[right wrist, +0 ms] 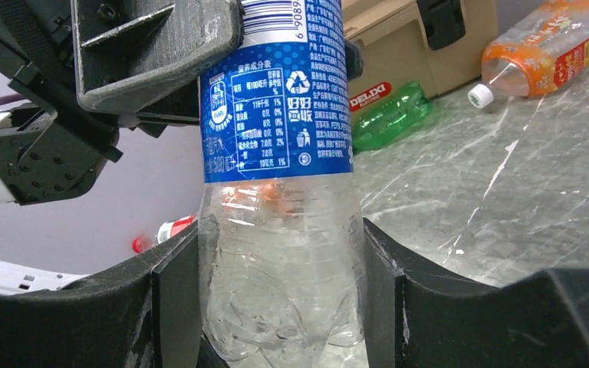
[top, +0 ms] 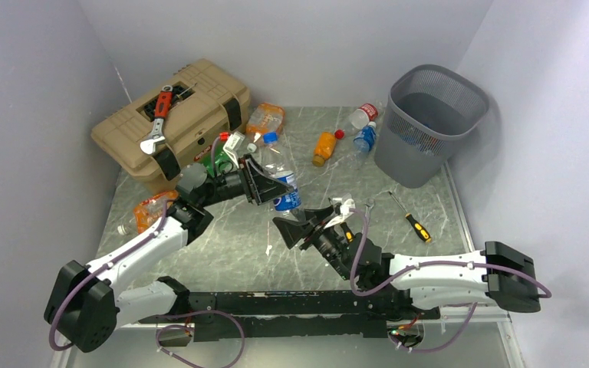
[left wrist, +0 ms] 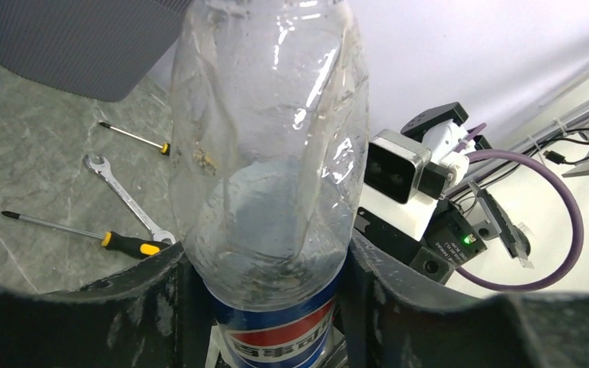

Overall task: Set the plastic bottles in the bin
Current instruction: Pick up the plastic bottle from the corner of the board.

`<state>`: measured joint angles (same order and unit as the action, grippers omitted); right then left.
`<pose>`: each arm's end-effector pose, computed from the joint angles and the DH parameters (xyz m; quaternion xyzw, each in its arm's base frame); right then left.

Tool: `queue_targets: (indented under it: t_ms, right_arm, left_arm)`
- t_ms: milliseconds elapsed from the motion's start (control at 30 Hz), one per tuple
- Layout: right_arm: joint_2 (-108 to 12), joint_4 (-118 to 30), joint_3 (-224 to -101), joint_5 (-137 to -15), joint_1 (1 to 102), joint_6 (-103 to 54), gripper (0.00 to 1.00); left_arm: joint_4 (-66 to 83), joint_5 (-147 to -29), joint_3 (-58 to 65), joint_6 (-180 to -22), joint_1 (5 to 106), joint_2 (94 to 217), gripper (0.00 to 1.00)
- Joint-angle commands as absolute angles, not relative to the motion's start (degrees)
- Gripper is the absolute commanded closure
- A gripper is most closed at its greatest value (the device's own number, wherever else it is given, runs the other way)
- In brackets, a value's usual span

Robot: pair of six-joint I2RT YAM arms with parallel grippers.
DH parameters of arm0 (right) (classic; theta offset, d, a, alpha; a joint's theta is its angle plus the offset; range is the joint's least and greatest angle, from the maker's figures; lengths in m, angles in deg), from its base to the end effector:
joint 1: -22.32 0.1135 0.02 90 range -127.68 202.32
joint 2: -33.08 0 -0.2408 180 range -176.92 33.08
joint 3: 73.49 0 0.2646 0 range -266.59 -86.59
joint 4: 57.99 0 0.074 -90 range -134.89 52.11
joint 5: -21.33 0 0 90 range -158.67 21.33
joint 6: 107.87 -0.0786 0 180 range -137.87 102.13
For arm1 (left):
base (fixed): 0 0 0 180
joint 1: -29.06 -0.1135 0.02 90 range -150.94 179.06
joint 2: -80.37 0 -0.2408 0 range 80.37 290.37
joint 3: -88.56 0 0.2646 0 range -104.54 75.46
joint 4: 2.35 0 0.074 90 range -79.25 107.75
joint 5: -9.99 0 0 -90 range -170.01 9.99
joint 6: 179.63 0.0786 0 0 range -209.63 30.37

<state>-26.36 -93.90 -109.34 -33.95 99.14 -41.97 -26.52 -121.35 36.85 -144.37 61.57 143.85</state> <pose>0.1064 0.2580 0.2445 -0.0575 0.6395 0.4542 0.6176 0.2263 -0.2058 0.3036 0.1569 0.6283 -0.6632 0.3752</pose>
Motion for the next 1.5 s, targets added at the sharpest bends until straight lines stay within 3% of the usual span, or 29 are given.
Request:
queue_targets:
  t_ms: [0,67,267,300,500,600,767,1067,1133,1267,1467]
  right_arm:
    - [-27.18,-94.75,-112.53,-33.53,99.40,-43.43,0.68]
    - [-27.43,-93.85,-112.90,-33.87,99.40,-43.57,0.56]
    - [-24.70,-81.71,-116.11,-31.74,99.49,-45.06,0.03]
    - [-23.44,-78.67,-116.79,-31.88,99.49,-44.49,0.01]
    - [-14.26,-56.31,-123.99,-41.35,99.49,-33.41,0.00]
    - [-11.65,-40.34,-131.08,-38.93,99.49,-28.58,0.00]
    - [-5.61,-38.76,-135.99,-33.26,99.41,-26.59,0.00]
    - [-15.61,-34.63,-154.52,-31.84,96.97,-27.59,0.00]
    - [-18.29,-32.72,-157.37,-37.74,91.97,-30.90,0.00]
    - [-22.72,-32.95,-158.83,-61.66,77.50,-40.40,0.01]
    - [-27.12,-40.31,-157.19,-71.57,75.15,-44.13,0.08]
  left_arm:
    - [-29.31,-121.69,36.78,-143.21,62.39,142.46,0.49]
    - [-28.33,-120.98,36.79,-142.40,62.43,141.81,0.57]
    - [-19.93,-118.84,34.66,-137.40,62.46,139.35,0.70]
    - [-16.88,-118.05,33.87,-135.48,62.39,138.46,0.72]
    - [9.30,-110.41,22.59,-117.99,62.28,134.37,0.75]
    - [22.50,-108.30,14.75,-107.16,62.25,135.61,0.75]
    - [33.22,-106.08,10.46,-91.15,64.66,136.39,0.74]
    - [18.63,-98.97,29.51,-86.66,67.02,125.82,0.79]
    - [17.14,-97.58,31.49,-86.18,67.62,124.43,0.79]
    - [19.84,-96.19,29.77,-85.93,68.62,125.45,0.80]
    - [19.78,-94.76,30.28,-85.46,71.05,124.92,0.82]
